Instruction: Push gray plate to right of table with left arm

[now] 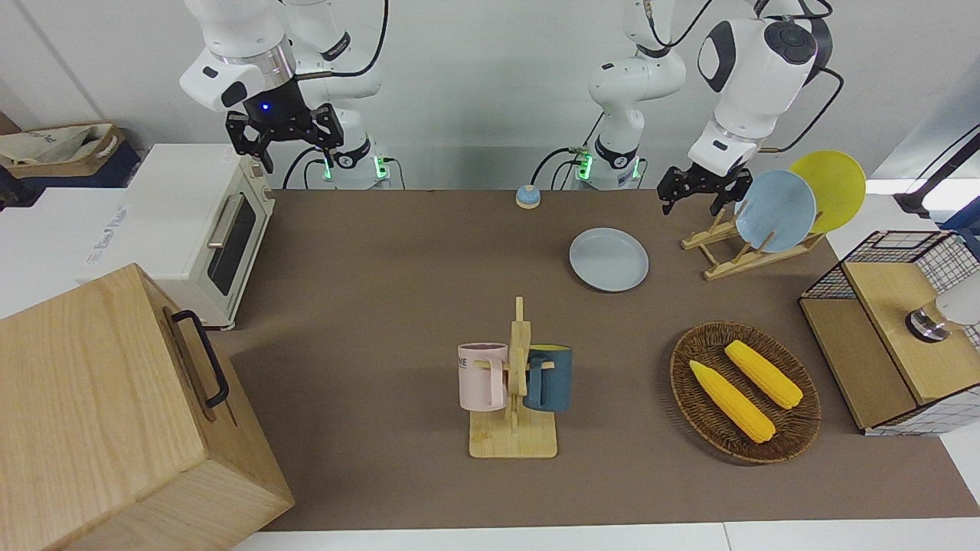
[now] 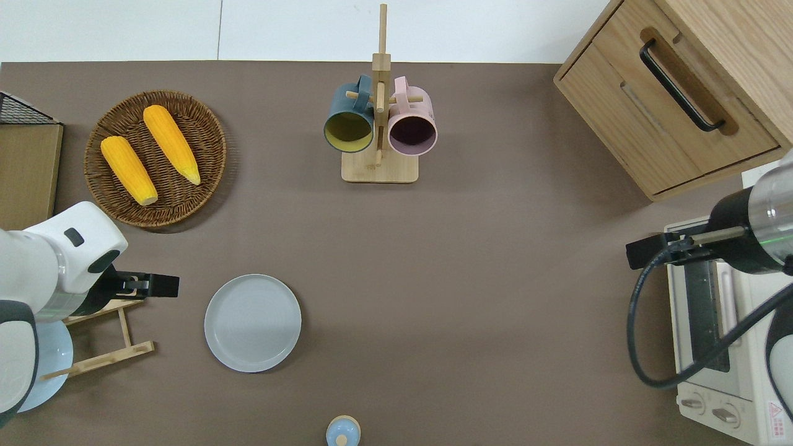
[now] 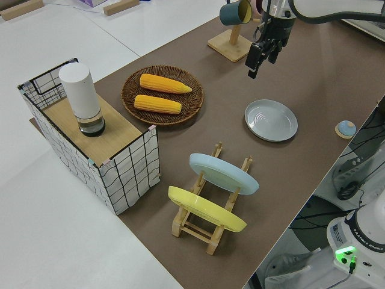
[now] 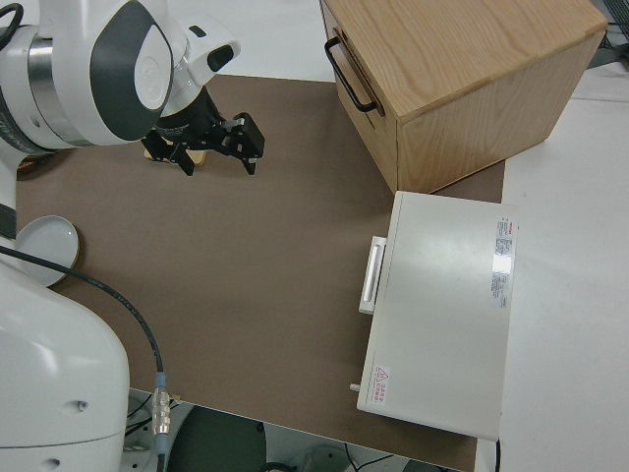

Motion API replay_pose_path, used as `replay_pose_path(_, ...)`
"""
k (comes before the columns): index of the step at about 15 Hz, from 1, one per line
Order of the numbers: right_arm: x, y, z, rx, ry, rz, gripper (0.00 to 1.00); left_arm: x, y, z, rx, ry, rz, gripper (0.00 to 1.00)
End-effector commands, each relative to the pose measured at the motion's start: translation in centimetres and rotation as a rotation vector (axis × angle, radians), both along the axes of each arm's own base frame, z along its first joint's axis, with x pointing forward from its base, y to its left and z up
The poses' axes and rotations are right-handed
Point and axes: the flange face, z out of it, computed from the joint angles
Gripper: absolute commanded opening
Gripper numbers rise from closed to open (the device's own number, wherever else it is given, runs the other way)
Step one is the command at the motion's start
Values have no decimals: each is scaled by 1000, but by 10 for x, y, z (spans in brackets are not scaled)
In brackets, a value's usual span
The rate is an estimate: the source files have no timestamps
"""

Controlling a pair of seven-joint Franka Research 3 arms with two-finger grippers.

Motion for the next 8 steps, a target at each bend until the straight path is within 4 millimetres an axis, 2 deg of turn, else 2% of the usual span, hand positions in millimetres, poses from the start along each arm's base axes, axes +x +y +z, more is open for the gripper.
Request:
replay_pose_path(1, -3, -2, 4, 9, 5, -5, 983, -1, -2, -3, -14, 6, -79, 1000)
replay_pose_path(3, -3, -2, 4, 9, 5, -5, 983, -1, -1, -4, -17, 3, -136, 1000)
replay_pose_path(8, -3, -2, 4, 9, 5, -5, 983, 4, -4, -17, -17, 12, -132, 1000)
